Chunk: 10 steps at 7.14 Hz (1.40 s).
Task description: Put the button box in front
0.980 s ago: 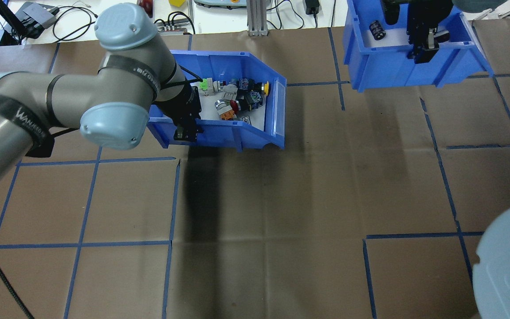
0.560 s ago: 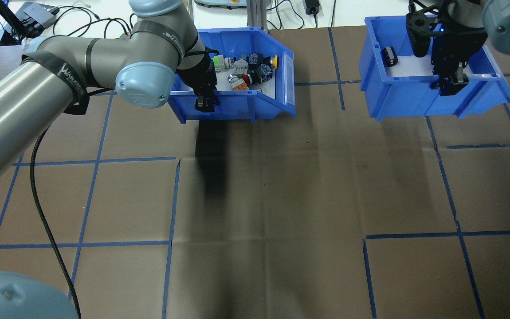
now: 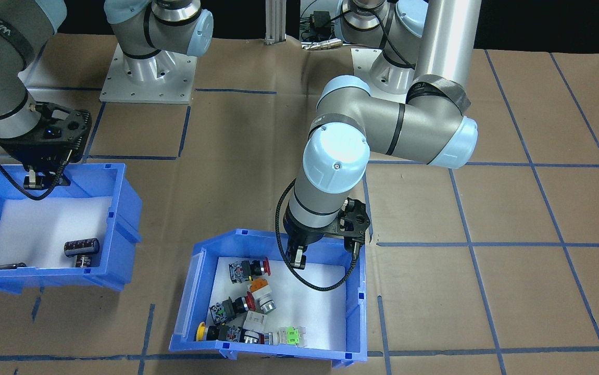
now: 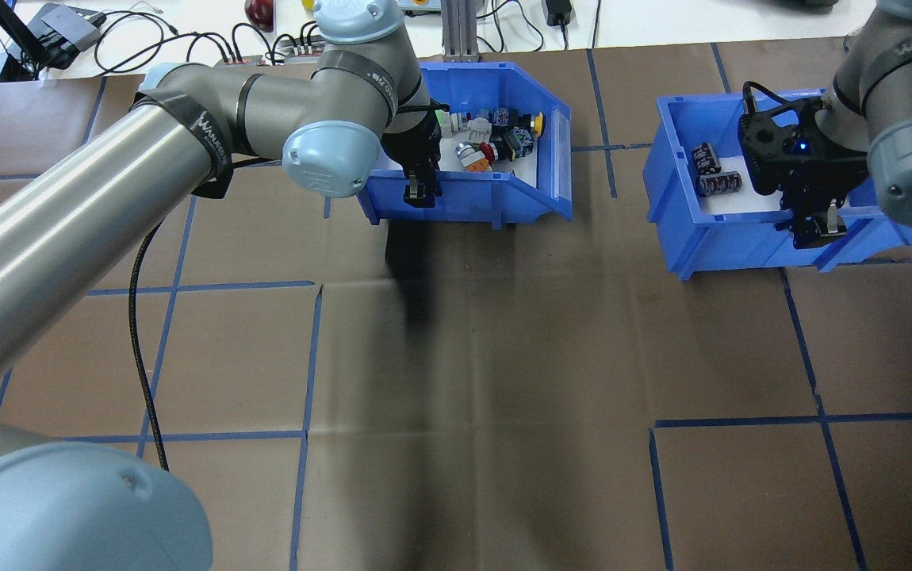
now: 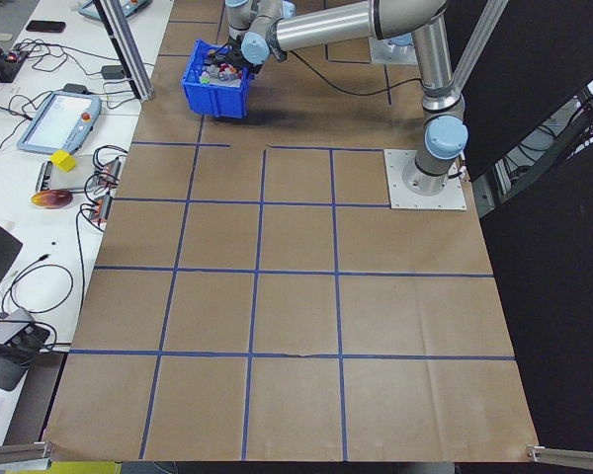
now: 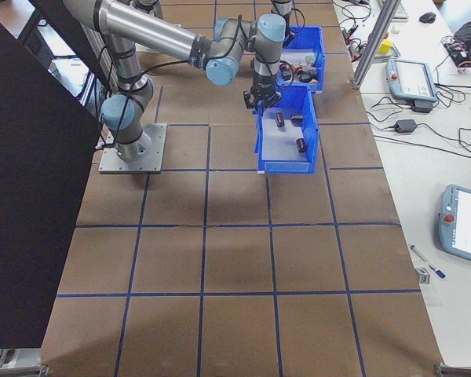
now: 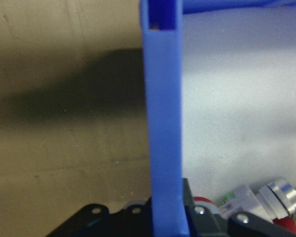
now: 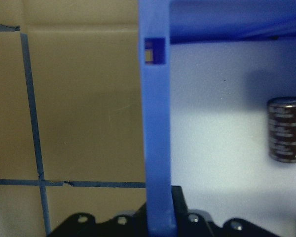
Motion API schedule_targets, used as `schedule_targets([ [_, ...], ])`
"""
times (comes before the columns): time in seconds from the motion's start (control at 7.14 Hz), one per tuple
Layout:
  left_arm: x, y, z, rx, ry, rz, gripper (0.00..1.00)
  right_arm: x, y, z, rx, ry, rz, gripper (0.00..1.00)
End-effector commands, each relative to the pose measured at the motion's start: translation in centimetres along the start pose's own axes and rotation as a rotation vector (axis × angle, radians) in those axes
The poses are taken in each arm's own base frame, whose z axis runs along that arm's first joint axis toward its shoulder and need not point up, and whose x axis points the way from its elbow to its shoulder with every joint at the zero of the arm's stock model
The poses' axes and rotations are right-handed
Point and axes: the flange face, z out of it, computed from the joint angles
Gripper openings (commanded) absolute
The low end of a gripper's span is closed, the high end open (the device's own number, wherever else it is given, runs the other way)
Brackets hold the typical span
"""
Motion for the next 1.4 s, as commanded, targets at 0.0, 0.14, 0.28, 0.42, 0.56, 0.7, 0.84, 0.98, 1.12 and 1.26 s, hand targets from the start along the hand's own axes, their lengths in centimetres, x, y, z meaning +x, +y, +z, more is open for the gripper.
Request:
schedule_targets([
  [0.0,0.3,1.0,2.9,0.005,-0.028,0.010,0.06,-1.0,-0.2,1.3,-0.001,-0.001,-0.013,0.06],
  [0.14,0.4,1.1,2.9,0.002,-0.021,0.012,0.06,-1.1,-0.1,1.2,-0.002,-0.001,-0.013,0.06],
  [0.28,0.0,1.2,2.9,0.003,-0.024,0.009,0.11,-1.1,-0.2,1.3,-0.002,-0.004,-0.013,0.06],
  [0.42,0.0,1.2,2.5,0.000,-0.018,0.009,0.31,-1.3,-0.2,1.3,-0.002,-0.014,-0.014,0.06],
  [0.56,0.1,1.1,1.7,0.011,-0.006,0.008,0.51,-2.2,-0.6,1.1,-0.001,-0.013,-0.017,0.06],
  [0.7,0.2,1.1,0.9,0.023,0.001,0.005,0.79,-3.9,-1.1,1.7,0.001,-0.014,-0.018,0.06],
  [0.84,0.4,0.5,0.0,0.086,0.024,0.005,0.98,-5.0,-1.5,1.5,-0.001,-0.008,-0.016,0.06],
  [0.98,-0.3,-0.2,-2.7,0.103,0.021,0.009,0.98,-6.4,-1.8,1.1,-0.004,-0.006,-0.011,0.06],
  [1.12,-2.0,-2.9,-7.1,0.107,-0.015,0.077,0.97,-8.4,-2.5,1.6,0.000,-0.011,-0.012,0.06],
  [1.26,-3.6,-8.2,-11.2,0.105,-0.067,0.273,0.98,-10.5,-3.4,2.6,0.006,-0.018,0.010,0.06],
])
